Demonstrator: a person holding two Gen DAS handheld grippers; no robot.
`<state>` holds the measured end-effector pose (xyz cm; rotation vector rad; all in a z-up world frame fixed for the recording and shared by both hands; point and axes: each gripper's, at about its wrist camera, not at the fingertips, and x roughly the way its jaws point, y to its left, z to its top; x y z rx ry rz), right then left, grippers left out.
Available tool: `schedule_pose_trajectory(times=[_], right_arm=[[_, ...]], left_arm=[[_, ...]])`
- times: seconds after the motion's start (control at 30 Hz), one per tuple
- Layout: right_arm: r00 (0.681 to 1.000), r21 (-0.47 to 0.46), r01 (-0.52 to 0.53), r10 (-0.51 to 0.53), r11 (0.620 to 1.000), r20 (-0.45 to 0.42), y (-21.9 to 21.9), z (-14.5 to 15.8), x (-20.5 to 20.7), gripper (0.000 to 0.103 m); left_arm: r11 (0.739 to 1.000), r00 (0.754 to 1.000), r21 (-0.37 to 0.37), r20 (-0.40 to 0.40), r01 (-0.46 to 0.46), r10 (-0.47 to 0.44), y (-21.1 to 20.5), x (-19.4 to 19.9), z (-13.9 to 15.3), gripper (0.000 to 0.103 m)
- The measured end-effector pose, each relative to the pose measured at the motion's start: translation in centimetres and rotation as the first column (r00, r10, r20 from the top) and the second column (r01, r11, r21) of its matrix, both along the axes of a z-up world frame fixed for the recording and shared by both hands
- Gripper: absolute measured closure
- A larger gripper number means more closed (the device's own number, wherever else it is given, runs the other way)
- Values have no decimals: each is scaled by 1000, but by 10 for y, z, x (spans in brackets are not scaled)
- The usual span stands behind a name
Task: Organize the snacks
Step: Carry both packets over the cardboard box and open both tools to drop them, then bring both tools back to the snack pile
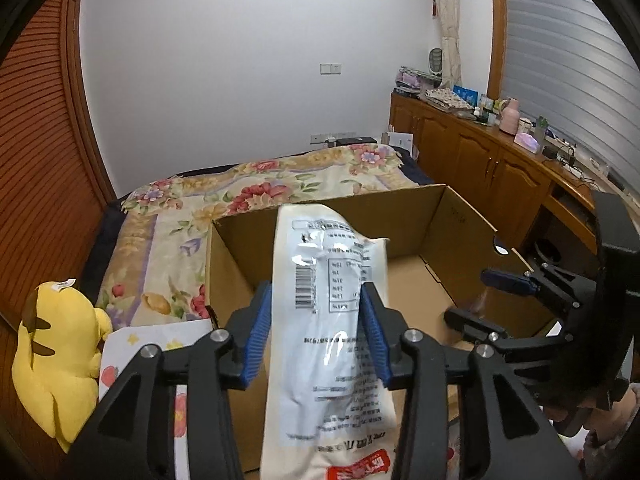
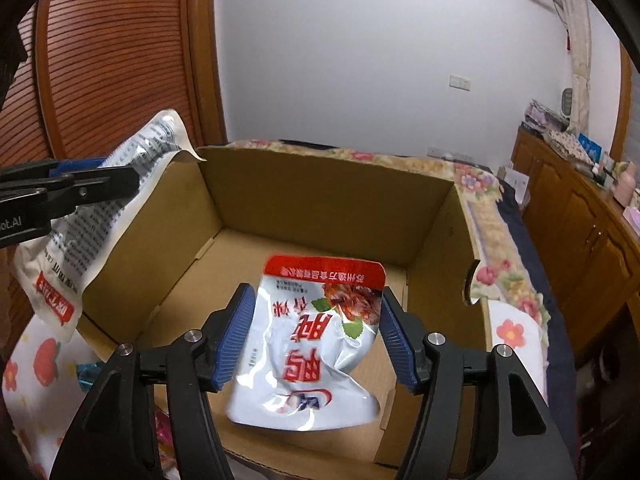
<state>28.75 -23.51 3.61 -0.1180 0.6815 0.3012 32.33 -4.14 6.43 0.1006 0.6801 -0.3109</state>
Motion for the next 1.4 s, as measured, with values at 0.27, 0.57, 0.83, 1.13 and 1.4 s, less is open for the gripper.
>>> schedule_pose_trajectory(times=[0.27, 0.57, 0.83, 1.13, 1.4], right_arm=[[1000, 9, -21, 21, 1000, -11, 10, -1, -5, 33], [999, 70, -46, 44, 997, 24, 4, 11, -28, 33], [995, 101, -73, 66, 992, 70, -11, 12, -88, 33], [997, 116, -79, 76, 990, 29, -21, -13, -133, 33], [998, 58, -59, 58, 997, 6, -26, -40, -159, 33]], left_arm=[[1000, 1000, -11, 24, -7, 7, 6, -4, 8, 50], [999, 997, -37, 79, 11, -8, 18, -35, 13, 25], [997, 989, -41, 129, 72, -66, 30, -90, 2, 20], [989, 988, -72, 98, 128, -121, 33, -150, -39, 20], [983, 986, -72, 11, 167, -167, 8, -165, -78, 20]])
